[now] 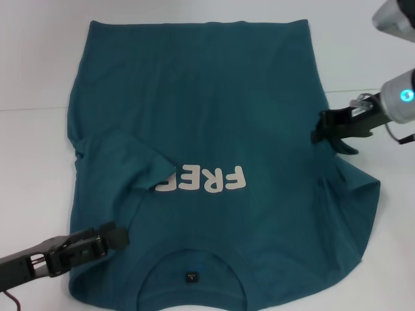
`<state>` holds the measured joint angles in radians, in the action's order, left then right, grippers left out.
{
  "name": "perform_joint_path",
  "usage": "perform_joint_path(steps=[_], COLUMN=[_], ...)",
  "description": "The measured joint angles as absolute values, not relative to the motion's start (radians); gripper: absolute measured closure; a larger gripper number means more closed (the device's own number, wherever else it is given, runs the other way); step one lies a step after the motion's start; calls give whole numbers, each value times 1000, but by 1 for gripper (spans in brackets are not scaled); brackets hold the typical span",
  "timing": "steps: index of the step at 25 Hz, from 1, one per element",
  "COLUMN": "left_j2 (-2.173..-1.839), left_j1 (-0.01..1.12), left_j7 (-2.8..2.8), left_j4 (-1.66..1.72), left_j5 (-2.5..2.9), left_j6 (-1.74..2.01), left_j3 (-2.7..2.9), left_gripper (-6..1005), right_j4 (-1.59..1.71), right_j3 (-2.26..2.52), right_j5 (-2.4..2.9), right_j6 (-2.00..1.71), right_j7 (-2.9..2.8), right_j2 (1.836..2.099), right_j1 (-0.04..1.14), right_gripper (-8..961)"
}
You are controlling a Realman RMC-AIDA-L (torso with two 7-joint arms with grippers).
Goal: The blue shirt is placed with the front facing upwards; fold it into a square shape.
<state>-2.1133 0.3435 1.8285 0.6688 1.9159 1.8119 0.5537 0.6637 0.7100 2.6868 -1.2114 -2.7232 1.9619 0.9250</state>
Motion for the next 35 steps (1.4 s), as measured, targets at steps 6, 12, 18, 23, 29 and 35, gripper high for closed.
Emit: perform_joint_path(steps=[6, 12, 18, 23, 29, 35], left_j2=[-2114, -2114, -2114, -2114, -2114, -2114], left_j1=[343, 341, 344, 344, 344, 344], left_j7=[1828, 1820, 1818, 1818, 1818, 1818], left_j4=[668, 655, 646, 644, 644, 644], left_j5=[1916, 1916, 1916, 1916, 1916, 1916], left_j6=[1801, 1797, 1787, 1787, 1787, 1787], left_j3=[554, 554, 554, 554, 554, 554], left_gripper=[49, 49, 49, 49, 50, 51], right_j4=[610, 608, 580, 554, 552, 552], right_j3=[730, 726, 727, 725, 722, 706], right_j5=[2689, 2678, 2653, 2645, 2643, 2643], right_j6=[-1164, -1147, -1103, -1054, -1029, -999], right_j7=[-2724, -2729, -2752, -2776, -2805, -2808], right_j2=[1980, 1988, 1991, 1992, 1991, 1991], right_j1=[953, 953, 946, 944, 935, 933], right_gripper=[942, 942, 941, 941, 941, 941])
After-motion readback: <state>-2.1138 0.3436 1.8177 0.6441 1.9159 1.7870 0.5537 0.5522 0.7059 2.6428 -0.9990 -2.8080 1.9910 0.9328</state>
